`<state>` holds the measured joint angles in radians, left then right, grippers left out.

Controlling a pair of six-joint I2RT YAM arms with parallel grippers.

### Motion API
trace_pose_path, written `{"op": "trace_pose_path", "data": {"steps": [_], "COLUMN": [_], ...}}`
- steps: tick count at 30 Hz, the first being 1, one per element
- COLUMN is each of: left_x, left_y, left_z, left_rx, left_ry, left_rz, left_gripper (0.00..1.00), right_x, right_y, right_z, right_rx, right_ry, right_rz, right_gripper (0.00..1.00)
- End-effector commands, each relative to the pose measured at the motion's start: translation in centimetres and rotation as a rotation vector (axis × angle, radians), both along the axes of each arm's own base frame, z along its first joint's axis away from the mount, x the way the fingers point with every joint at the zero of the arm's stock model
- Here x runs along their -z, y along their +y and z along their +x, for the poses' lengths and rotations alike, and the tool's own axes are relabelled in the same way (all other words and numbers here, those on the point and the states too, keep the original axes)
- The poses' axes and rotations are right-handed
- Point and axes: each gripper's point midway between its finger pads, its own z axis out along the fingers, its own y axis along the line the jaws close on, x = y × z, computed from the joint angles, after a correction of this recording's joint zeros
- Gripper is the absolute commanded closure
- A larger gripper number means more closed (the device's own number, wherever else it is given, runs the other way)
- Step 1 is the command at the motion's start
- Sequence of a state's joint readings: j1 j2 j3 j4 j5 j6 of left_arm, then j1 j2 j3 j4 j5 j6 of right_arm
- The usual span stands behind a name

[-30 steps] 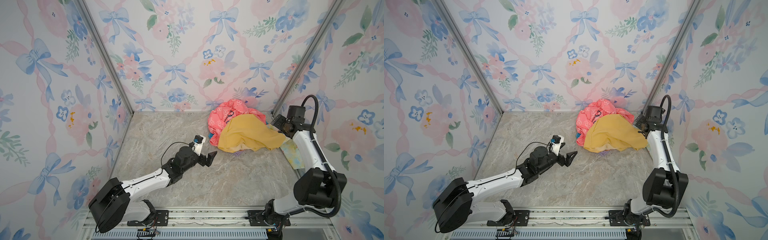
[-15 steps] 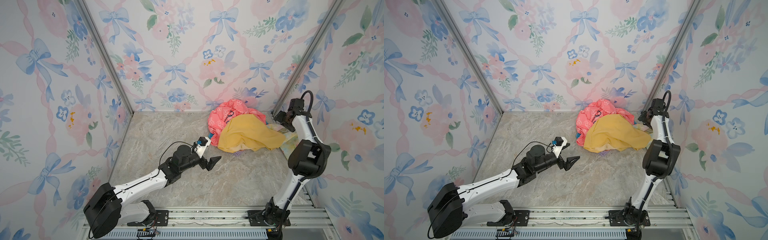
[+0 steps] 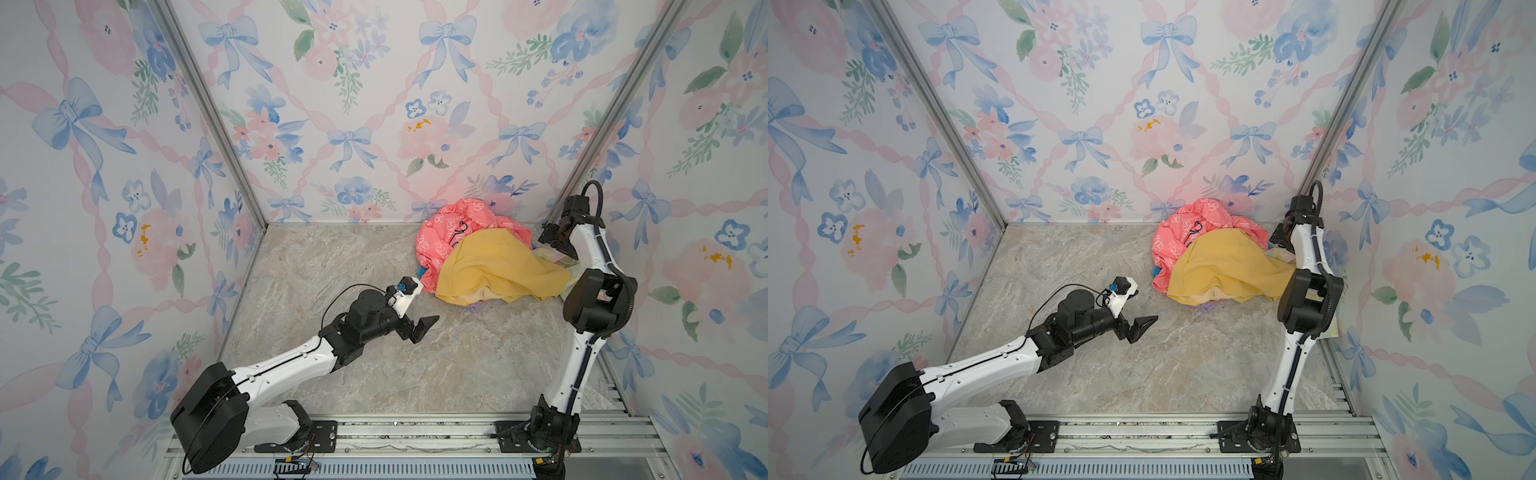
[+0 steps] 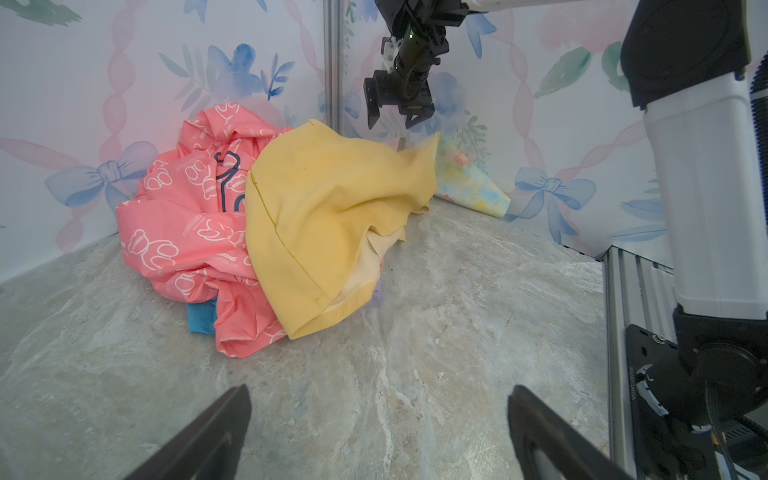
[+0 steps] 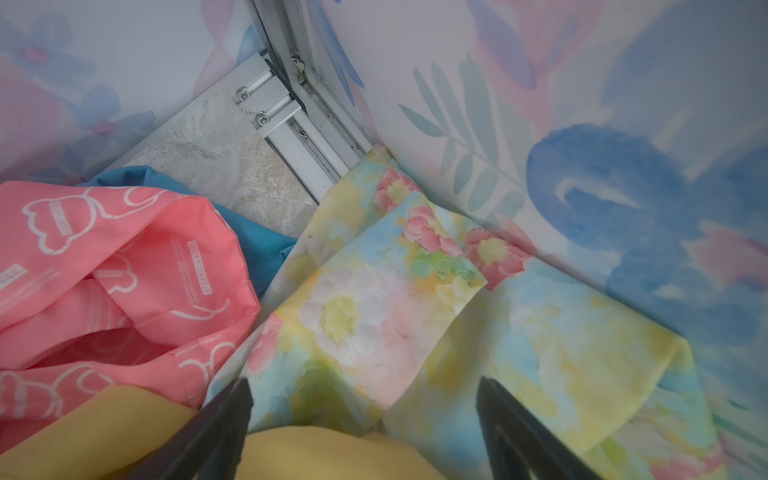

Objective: Pick out a specific cloth from the pile
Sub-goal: 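Lower the right gripper onto the floral cloth edge and close it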

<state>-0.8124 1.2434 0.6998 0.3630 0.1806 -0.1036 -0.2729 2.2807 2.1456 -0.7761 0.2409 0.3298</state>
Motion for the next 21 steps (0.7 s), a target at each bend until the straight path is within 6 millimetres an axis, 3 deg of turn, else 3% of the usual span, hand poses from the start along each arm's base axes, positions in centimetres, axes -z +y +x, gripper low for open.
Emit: {"op": "trace_pose_path", "data": {"steps": [1,17,21], "left_x": [-0.6,0.6,1.0], "left_y": [-0.2,-0.2,-0.1], "left_z": [0.7,1.5,1.9], "left_rx": [0.004,-0.004,-0.012], "left_ry": [-0.013,0.026,0.036], "left_rz": [0.003,0.007,0.013], "left_gripper": [0.02,0.02,0.02], "right_x": [1.3,5.2,6.1], "right_y": [-0.4,-1.6,-1.3], "right_z": [0.4,4.0,4.3], "right_rx": [-0.009,-0.015,-0.018], "right_ry": [0.034,-0.044,-0.044], "right_rz": [-0.017,-0.011,0.026], "right_gripper": [0.12,0.15,0.22]}}
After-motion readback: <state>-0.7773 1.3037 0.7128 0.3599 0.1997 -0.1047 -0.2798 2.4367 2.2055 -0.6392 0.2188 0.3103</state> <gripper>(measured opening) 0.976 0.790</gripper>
